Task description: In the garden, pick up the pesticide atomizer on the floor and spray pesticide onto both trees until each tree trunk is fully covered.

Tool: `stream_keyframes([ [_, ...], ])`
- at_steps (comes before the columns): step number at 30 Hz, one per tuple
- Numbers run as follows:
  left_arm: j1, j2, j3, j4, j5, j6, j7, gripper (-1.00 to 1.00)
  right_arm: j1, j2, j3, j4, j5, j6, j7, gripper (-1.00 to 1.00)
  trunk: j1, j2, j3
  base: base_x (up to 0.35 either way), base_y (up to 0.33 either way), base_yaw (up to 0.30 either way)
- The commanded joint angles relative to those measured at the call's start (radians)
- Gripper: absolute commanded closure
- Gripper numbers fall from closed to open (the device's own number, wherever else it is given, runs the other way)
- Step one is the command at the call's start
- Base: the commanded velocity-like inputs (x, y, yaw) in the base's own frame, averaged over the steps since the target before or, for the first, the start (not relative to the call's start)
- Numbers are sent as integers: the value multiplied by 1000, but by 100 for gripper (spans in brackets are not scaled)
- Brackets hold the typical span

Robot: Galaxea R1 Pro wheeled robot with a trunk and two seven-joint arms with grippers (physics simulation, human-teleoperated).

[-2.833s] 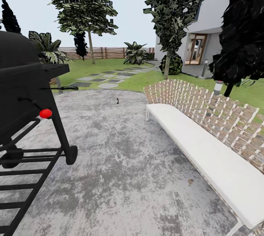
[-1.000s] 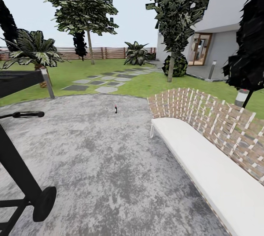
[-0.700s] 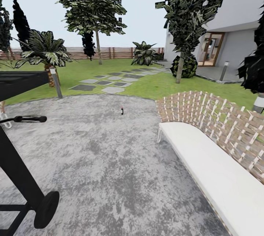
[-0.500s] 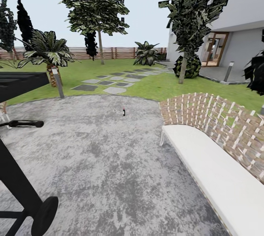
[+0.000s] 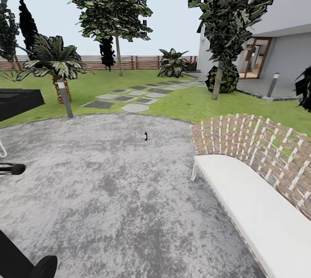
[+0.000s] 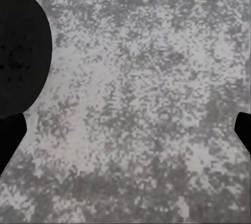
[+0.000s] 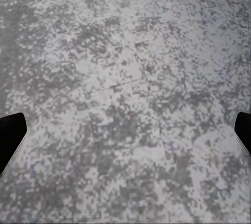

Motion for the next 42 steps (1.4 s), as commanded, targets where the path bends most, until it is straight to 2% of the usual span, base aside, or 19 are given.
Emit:
stream_keyframes([
  [1, -1, 0, -1, 1, 3, -3, 2, -100, 0, 0, 0, 1, 2, -3, 0, -100, 0, 0, -1, 340, 0, 0],
  [42, -1, 0, -1, 1, 3, -3, 2, -100, 0, 0, 0, 1, 2, -3, 0, -100, 0, 0, -1, 340, 0, 11],
])
